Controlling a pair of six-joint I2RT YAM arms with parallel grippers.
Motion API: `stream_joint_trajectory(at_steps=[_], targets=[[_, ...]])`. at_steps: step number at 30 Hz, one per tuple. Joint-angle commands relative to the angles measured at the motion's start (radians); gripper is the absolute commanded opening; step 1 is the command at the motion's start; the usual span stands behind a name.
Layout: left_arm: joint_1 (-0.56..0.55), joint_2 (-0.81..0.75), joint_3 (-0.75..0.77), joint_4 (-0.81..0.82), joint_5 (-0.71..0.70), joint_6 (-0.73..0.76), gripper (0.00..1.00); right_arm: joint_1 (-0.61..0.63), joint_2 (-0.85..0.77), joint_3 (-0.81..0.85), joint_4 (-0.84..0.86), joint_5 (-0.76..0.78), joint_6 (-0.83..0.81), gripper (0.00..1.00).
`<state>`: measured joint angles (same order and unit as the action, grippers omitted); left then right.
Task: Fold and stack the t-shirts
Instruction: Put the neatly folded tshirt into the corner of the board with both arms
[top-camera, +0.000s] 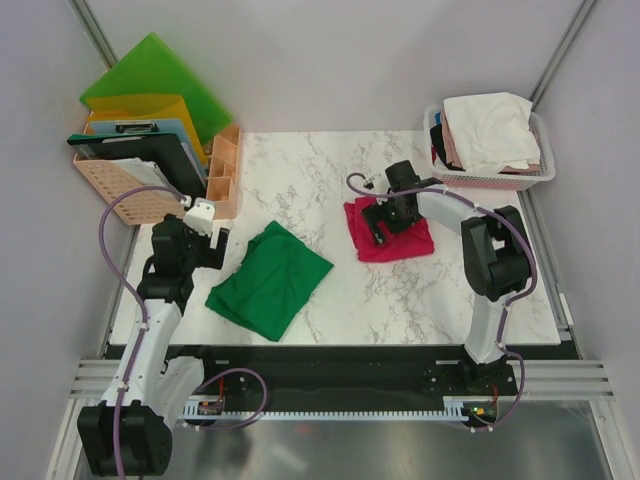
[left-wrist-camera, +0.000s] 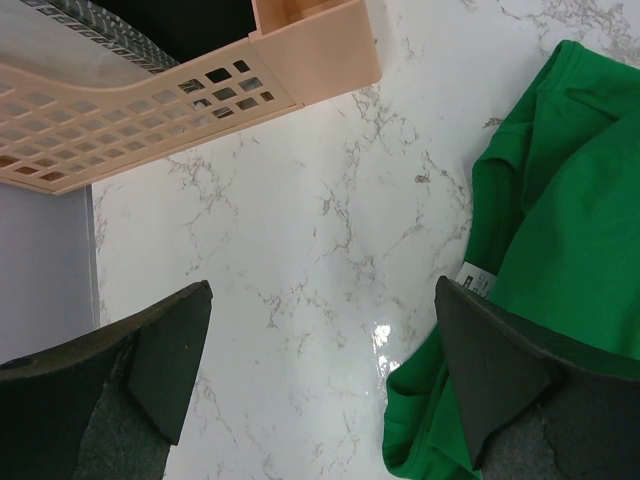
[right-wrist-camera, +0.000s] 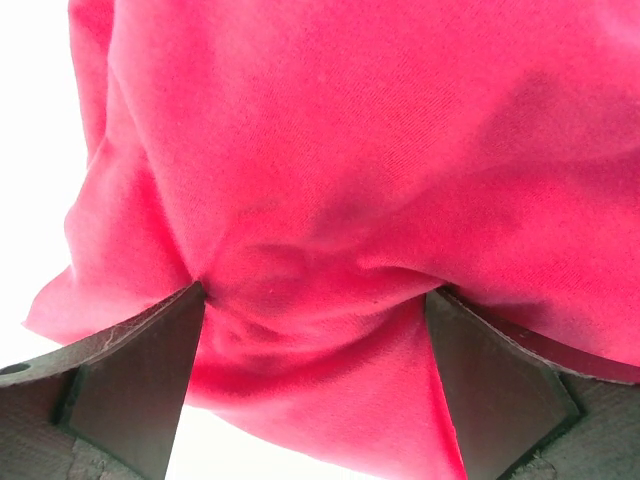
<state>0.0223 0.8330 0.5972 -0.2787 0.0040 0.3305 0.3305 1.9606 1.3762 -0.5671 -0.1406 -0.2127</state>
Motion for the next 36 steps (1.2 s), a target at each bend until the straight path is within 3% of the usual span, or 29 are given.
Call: stream_joint_trajectory(at_steps=[1,8,17,20,23,24,27,28,31,36], targets=[[0.005,-0.011,0.0,0.019,0.02,0.01,1.0,0.025,-0.057,-0.06,-0.056,-0.048,0.013,0.98],[0.004,-0.024,0.003,0.015,0.004,0.008,1.0,0.027,-0.061,0.01,-0.065,-0.002,0.009,0.98],[0.005,-0.055,-0.007,0.027,0.001,0.015,1.0,0.027,-0.397,0.265,-0.266,-0.036,-0.019,0.98],[0.004,-0.055,-0.001,0.029,-0.044,0.008,1.0,0.027,-0.466,0.227,-0.31,-0.117,-0.017,0.98],[0.004,-0.002,0.097,-0.103,0.11,0.027,1.0,0.027,-0.444,0.153,-0.35,-0.221,-0.052,0.98],[0.005,0.047,0.137,-0.238,0.161,0.031,1.0,0.025,-0.424,0.146,-0.373,-0.282,-0.075,0.98],[0.005,0.086,0.284,-0.438,0.388,0.088,0.99,0.036,-0.3,0.184,-0.514,-0.414,-0.183,0.98],[0.005,0.08,0.299,-0.464,0.389,0.097,0.99,0.036,-0.272,0.201,-0.514,-0.444,-0.212,0.98],[0.005,0.096,0.37,-0.604,0.47,0.102,1.0,0.079,-0.162,0.269,-0.602,-0.455,-0.266,0.98],[0.005,0.204,0.496,-0.818,0.663,0.156,1.0,0.166,-0.034,0.362,-0.603,-0.381,-0.281,0.98]])
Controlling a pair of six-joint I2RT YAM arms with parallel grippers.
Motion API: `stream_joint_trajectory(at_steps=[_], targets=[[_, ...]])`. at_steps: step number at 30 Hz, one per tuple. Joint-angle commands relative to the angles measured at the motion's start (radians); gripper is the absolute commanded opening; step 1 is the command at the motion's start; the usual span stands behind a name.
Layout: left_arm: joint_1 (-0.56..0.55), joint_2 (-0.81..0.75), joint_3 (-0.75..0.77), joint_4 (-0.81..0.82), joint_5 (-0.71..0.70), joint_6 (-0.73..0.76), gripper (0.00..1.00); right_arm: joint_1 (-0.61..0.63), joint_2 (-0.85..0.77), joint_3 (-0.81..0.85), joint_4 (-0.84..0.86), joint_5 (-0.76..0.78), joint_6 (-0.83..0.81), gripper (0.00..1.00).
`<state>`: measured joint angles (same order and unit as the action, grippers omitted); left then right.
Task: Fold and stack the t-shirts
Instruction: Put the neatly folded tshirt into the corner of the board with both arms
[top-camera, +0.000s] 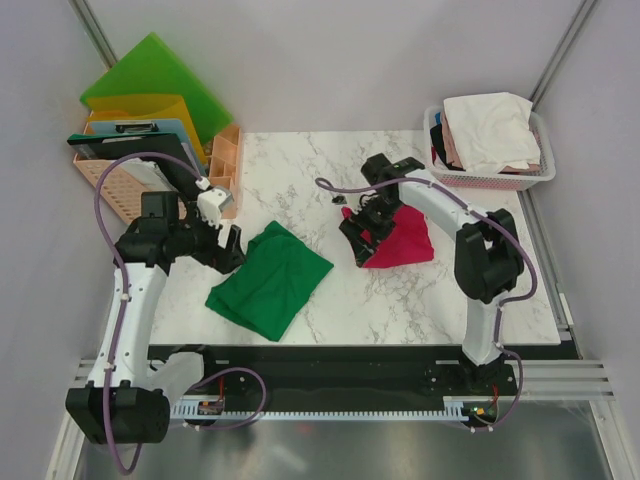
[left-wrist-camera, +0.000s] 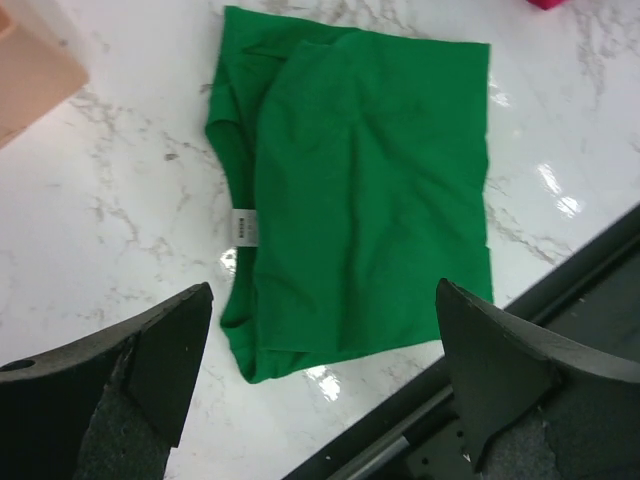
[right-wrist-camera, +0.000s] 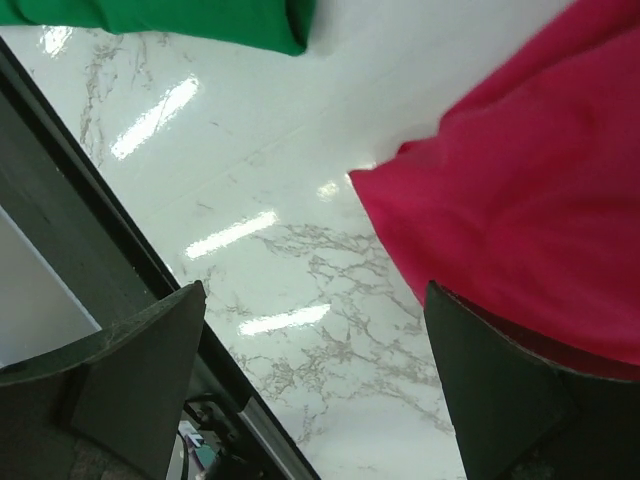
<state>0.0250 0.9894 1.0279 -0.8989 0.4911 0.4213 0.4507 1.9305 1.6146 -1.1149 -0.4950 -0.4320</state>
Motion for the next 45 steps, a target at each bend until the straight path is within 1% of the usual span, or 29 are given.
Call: stream_joint_trajectory(at_steps=[1,2,4,5,9,11,14,17,21,26,33,35,40,45], targets=[[0.003,0.055,0.067,-0.18,0.164,0.06,1.0,0.055,0.033,0.14,-0.054,-0.025,-0.057,0.98],[0.003,0.049,0.066,-0.149,0.115,0.053,1.0,0.068,0.05,0.159,-0.051,-0.031,-0.051,0.97],[0.003,0.022,0.035,-0.085,0.061,0.024,1.0,0.083,0.085,0.215,-0.051,-0.048,-0.034,0.97],[0.003,-0.004,0.025,-0.024,0.031,0.014,1.0,0.104,0.094,0.234,-0.052,-0.05,-0.028,0.97],[0.003,0.0,-0.006,0.011,0.0,-0.015,1.0,0.169,0.143,0.312,-0.049,-0.028,-0.005,0.98],[0.003,-0.011,-0.026,0.043,-0.044,-0.03,1.0,0.198,0.195,0.338,-0.046,-0.027,-0.005,0.98],[0.004,-0.049,-0.057,0.087,-0.075,-0.033,1.0,0.224,0.284,0.358,-0.045,-0.031,-0.013,0.98],[0.004,-0.077,-0.078,0.089,-0.092,-0.03,1.0,0.243,0.364,0.39,-0.033,-0.028,-0.011,0.96],[0.004,-0.09,-0.101,0.089,-0.131,-0.013,1.0,0.247,0.459,0.493,-0.016,-0.033,0.007,0.96],[0.004,-0.117,-0.118,0.091,-0.137,-0.007,1.0,0.249,0.513,0.576,-0.005,-0.014,0.019,0.96],[0.004,-0.1,-0.13,0.109,-0.132,-0.015,1.0,0.249,0.579,0.64,0.018,-0.025,0.05,0.97],[0.004,-0.09,-0.132,0.117,-0.131,-0.015,1.0,0.249,0.594,0.648,0.017,-0.057,0.056,0.96],[0.006,-0.084,-0.143,0.126,-0.137,-0.015,1.0,0.252,0.613,0.624,0.041,-0.168,0.075,0.97],[0.006,-0.083,-0.16,0.138,-0.146,-0.012,1.0,0.278,0.631,0.585,0.044,-0.183,0.075,0.95]])
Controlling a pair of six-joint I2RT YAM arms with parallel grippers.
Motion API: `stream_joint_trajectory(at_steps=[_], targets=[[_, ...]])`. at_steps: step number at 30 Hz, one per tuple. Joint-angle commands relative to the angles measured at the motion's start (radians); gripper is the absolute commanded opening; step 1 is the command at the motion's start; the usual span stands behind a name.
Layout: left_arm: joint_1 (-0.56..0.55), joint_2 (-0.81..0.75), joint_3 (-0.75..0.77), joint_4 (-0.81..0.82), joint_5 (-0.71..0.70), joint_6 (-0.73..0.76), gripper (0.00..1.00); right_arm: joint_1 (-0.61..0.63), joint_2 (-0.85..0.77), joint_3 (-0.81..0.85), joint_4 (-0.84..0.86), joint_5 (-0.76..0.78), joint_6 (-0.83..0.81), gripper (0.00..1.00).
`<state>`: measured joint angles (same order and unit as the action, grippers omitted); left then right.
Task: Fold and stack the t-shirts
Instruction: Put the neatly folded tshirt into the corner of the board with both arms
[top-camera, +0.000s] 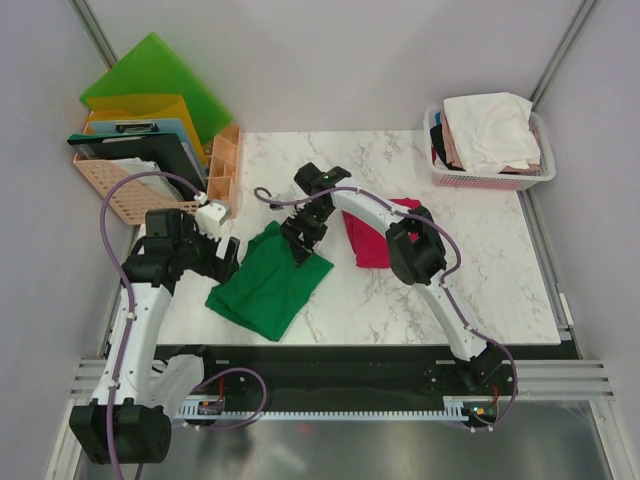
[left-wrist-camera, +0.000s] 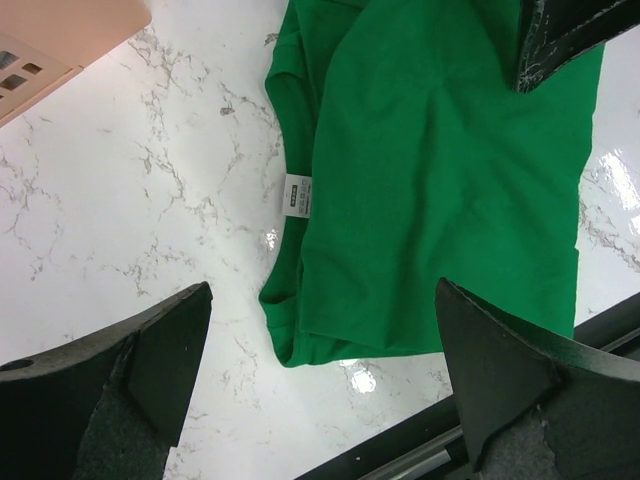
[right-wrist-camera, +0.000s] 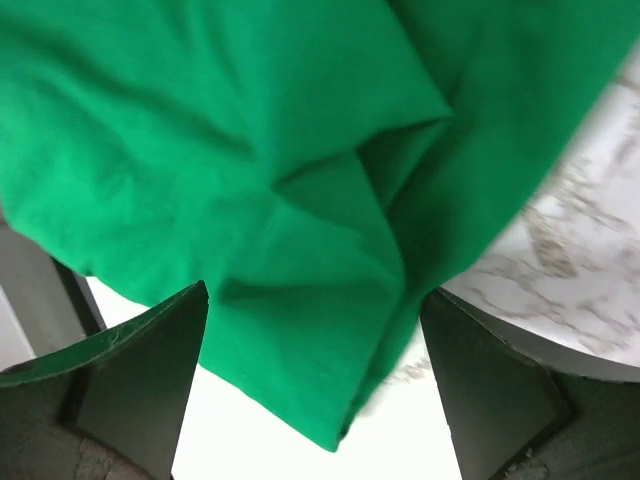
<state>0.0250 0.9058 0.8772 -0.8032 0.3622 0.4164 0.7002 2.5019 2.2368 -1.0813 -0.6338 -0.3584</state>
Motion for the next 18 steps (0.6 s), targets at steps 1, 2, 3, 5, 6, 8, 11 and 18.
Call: stream_joint_trajectory(at_steps=[1,2,3,5,6,8,11,18], targets=[[0.004,-0.001,-0.009,0.044,-0.02,-0.004,1.0,0.031,0.06,-0.049,0.012,-0.055,-0.002,0.94],[0.004,-0.001,-0.01,0.047,-0.022,-0.002,1.0,0.033,0.06,-0.075,0.014,-0.059,-0.004,0.93],[0.004,-0.002,-0.011,0.048,-0.026,-0.001,1.0,0.038,0.06,-0.089,0.018,-0.061,-0.007,0.91],[0.003,-0.001,-0.012,0.047,-0.032,0.004,1.0,0.039,0.06,-0.124,0.023,-0.072,-0.007,0.86],[0.004,-0.002,-0.014,0.048,-0.032,0.005,1.0,0.039,0.061,-0.135,0.023,-0.078,-0.01,0.83],[0.004,0.001,-0.015,0.053,-0.037,0.009,1.0,0.039,0.067,-0.161,0.024,-0.093,-0.008,0.75],[0.004,0.001,-0.018,0.055,-0.035,0.009,1.0,0.039,0.08,-0.177,0.023,-0.101,-0.007,0.65],[0.004,-0.024,-0.032,0.055,-0.043,0.013,1.0,0.039,0.097,-0.177,0.029,-0.089,-0.002,0.0]])
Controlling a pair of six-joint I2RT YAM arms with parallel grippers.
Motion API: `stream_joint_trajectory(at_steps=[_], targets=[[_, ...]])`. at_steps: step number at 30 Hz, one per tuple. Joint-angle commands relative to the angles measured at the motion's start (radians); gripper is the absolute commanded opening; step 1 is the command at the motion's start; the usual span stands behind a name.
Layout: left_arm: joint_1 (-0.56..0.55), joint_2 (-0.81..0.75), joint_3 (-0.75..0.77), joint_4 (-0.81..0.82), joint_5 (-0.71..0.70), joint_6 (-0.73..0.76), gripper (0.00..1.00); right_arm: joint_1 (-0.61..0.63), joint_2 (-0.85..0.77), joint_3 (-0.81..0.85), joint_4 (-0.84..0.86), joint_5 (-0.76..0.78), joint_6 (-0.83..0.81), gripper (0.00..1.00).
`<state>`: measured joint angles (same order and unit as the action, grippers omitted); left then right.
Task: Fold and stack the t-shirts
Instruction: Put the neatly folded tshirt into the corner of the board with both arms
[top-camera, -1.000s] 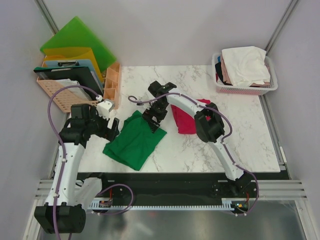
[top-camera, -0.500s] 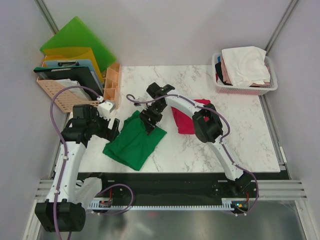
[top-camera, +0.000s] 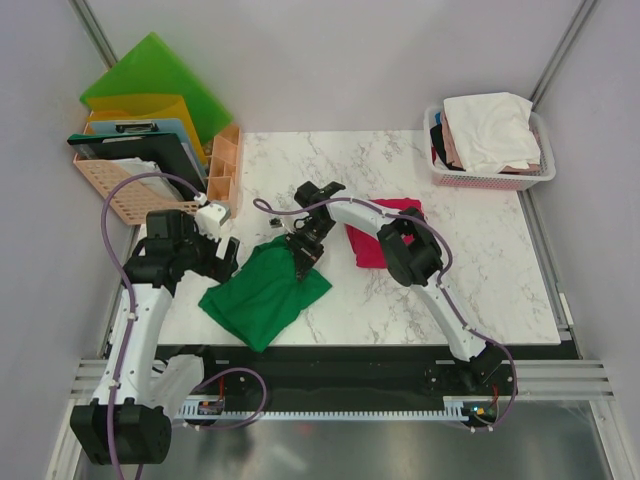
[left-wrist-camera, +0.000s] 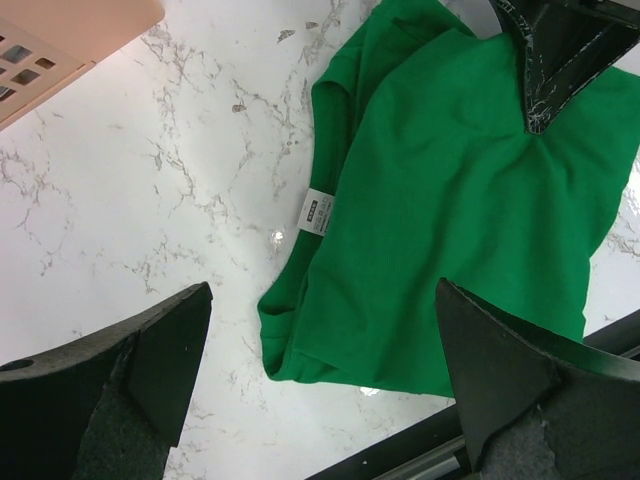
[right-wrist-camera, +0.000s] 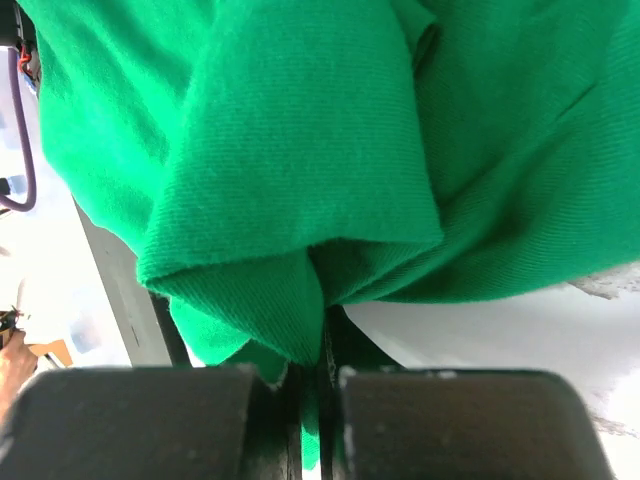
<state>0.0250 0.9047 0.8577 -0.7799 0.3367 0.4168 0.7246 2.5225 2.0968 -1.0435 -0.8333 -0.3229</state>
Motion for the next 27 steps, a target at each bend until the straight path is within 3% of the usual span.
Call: stream_joint_trajectory(at_steps=[1,27], targets=[[0.004,-0.024,-0.017,0.033,-0.019,0.016,1.0,0.015,0.072,-0.038,-0.007,0.109,-0.036,0.0],[0.004,-0.004,-0.121,0.1,0.004,0.024,1.0,-0.07,-0.33,0.0,0.036,0.243,0.05,0.0]])
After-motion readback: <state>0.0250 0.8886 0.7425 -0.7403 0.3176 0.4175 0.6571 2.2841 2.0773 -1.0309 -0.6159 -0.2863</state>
